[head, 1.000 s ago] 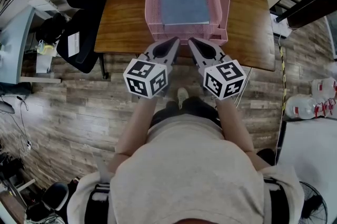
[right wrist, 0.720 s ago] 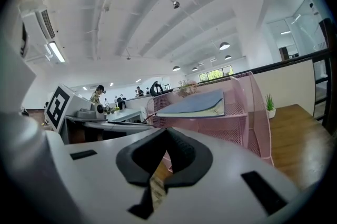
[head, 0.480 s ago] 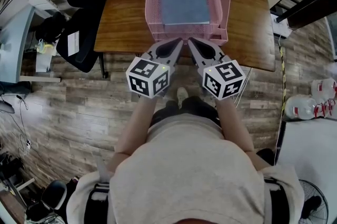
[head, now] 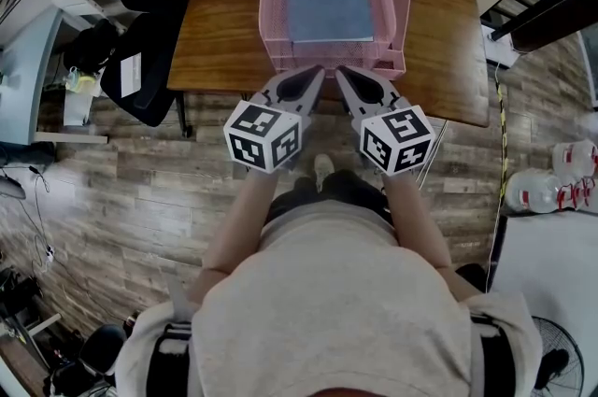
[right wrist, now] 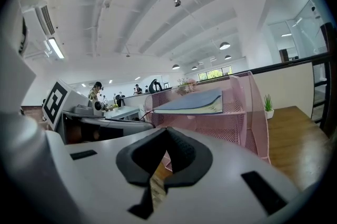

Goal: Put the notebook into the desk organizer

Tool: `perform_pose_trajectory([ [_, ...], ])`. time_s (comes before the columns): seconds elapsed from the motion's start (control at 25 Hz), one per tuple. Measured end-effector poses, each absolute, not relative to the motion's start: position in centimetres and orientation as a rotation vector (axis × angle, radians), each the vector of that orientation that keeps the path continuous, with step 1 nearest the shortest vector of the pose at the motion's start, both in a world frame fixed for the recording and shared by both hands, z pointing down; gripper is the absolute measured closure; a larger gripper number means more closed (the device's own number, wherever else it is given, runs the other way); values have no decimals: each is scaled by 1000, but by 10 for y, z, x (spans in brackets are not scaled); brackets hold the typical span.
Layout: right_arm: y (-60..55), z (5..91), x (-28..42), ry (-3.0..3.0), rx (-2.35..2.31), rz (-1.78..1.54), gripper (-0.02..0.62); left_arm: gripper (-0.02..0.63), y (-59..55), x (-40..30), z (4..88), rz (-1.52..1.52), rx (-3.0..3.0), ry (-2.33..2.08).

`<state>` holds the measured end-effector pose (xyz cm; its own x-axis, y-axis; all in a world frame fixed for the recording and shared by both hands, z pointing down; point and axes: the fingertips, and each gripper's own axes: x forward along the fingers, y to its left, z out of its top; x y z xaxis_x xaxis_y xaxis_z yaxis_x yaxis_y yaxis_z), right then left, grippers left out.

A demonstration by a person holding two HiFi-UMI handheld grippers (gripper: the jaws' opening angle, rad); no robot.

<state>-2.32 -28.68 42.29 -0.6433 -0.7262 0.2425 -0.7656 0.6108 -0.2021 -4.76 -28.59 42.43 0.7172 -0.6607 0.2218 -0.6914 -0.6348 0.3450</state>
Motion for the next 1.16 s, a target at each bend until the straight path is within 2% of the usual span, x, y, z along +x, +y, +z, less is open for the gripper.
perform_pose_trajectory([
  [1.16,-282,429,-27,-2700,1240,494,586,594,-288,-59,423,31,2455,-1049],
])
